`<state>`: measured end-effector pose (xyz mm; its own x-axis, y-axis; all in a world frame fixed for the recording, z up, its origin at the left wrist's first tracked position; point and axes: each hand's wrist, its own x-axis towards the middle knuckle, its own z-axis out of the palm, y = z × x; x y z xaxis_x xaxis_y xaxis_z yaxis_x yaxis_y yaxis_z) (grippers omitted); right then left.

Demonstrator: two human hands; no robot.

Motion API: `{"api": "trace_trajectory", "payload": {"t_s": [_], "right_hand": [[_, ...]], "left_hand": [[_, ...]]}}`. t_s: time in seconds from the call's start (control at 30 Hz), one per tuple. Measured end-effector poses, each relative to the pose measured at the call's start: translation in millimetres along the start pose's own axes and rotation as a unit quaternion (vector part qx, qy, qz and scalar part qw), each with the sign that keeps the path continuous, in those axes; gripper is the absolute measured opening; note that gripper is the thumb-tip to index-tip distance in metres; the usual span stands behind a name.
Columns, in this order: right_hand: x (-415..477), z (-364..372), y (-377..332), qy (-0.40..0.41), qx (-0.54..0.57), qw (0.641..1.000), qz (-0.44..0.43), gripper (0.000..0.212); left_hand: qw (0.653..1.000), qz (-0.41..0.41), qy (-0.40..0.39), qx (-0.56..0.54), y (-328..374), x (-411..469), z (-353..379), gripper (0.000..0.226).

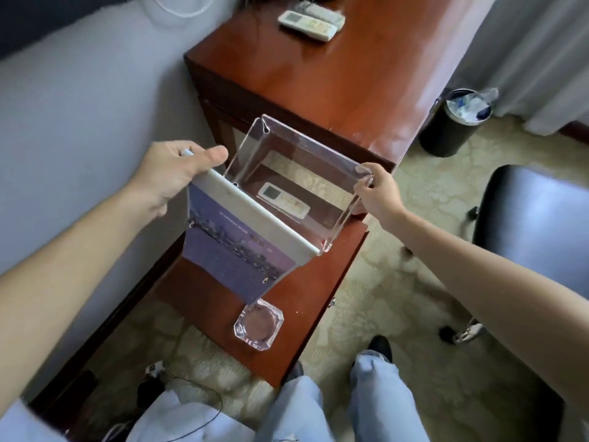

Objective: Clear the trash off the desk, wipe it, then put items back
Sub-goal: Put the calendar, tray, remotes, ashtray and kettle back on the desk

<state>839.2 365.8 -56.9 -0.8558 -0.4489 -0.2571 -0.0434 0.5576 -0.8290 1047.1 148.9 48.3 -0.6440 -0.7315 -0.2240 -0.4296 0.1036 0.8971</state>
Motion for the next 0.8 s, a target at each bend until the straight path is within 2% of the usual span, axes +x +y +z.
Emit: {"api": "trace_trajectory", "payload": {"t_s": [0.17,0.33,0.53,0.67,0.8], "right_hand": [[20,-45,-34,-0.002,0.005,1.000,-0.019,0.037],[79,-92,-46,-0.028,0.011,0.999,-0.017,0.045],[175,-137,-52,-0.090,-0.011,0.996,-0.017,0.045],[243,-164,-57,-0.140,-0.001,0.990,0.002,0.043],[301,-180,-62,-0.162,0.003,0.987,0.022,0.046]], "left_hand": [[0.999,0.028,-0.045,0.000,51,7,9,0.034],[0.997,0.033,-0.064,0.004,99,40,31,0.045],[1.000,0.015,-0.018,0.003,144,97,82,0.044],[1.000,-0.023,0.018,0.007,166,130,107,0.032],[0.998,-0.034,0.053,0.000,198,159,119,0.037]]}}
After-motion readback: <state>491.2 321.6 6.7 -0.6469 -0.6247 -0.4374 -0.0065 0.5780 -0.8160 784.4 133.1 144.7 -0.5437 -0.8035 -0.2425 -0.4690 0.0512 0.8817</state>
